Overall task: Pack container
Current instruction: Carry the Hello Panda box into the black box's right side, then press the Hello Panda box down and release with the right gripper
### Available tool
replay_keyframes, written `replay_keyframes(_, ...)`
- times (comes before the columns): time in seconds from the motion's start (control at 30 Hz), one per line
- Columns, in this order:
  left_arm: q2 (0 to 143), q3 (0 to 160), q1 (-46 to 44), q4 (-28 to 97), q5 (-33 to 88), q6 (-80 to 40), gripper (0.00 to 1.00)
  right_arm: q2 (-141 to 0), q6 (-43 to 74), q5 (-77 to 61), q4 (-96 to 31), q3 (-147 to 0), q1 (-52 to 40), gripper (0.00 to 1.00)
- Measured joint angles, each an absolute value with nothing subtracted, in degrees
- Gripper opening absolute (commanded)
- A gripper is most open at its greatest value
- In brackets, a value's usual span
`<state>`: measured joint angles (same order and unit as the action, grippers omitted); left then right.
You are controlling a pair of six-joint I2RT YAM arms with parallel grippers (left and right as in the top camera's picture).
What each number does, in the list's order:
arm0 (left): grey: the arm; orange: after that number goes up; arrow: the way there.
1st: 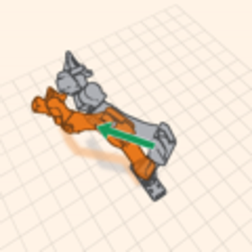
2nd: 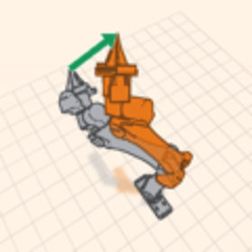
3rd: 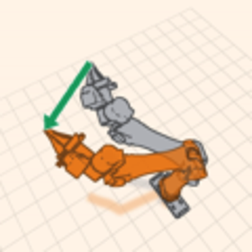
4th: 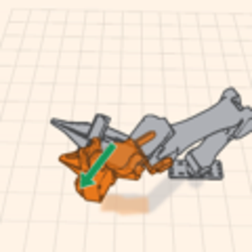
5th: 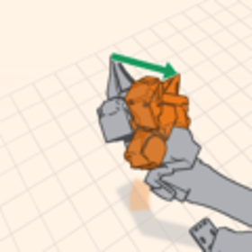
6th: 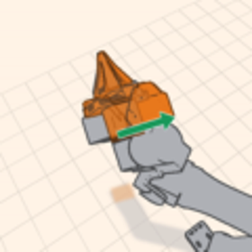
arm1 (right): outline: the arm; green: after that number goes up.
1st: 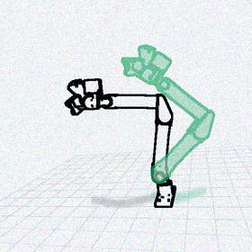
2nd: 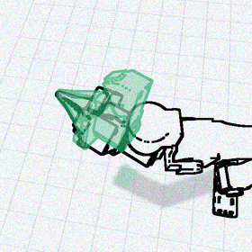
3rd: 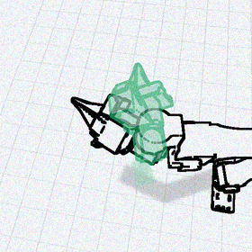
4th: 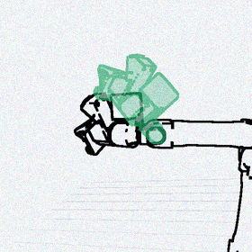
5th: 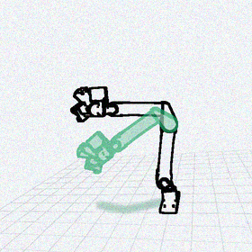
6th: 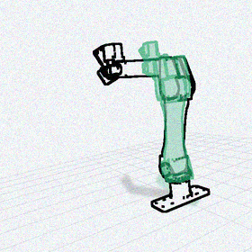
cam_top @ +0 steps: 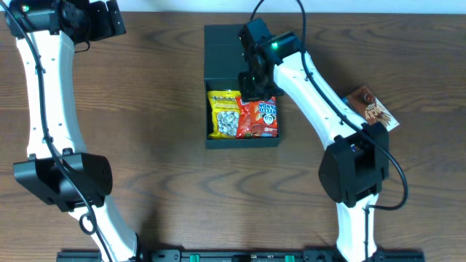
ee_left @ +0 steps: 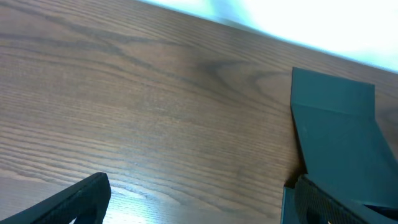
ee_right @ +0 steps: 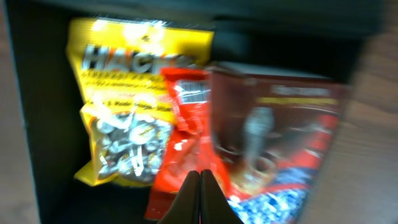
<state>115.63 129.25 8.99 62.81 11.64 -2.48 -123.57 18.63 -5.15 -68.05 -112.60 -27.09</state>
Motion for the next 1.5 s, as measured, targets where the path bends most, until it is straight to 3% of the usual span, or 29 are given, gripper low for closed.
replay_keyframes(0.53, 115.6, 129.3, 9.0, 64.3, 11.6, -2.5, 0.95, -120.9, -8.2, -32.8, -64.6, -109.6, -14.1, 0.01)
replay_keyframes(0.9, 115.7, 129.3, 9.0, 64.6, 11.6, -2.5, 0.95, -120.0, -25.9, -54.3, -64.8, -97.0, -11.1, 0.02)
replay_keyframes(1.1, 115.7, 129.3, 9.0, 64.8, 11.6, -2.5, 0.96, -120.0, -28.0, -57.7, -56.9, -89.8, -11.1, 0.01)
replay_keyframes(1.3, 115.7, 129.3, 9.0, 65.7, 11.7, -2.8, 0.95, -120.0, -22.5, -59.4, -42.0, -84.7, -11.1, 0.01)
replay_keyframes(1.5, 115.7, 129.3, 9.0, 66.0, 11.6, -3.0, 0.95, -121.3, -19.4, -60.4, -40.4, -84.7, -11.1, 0.01)
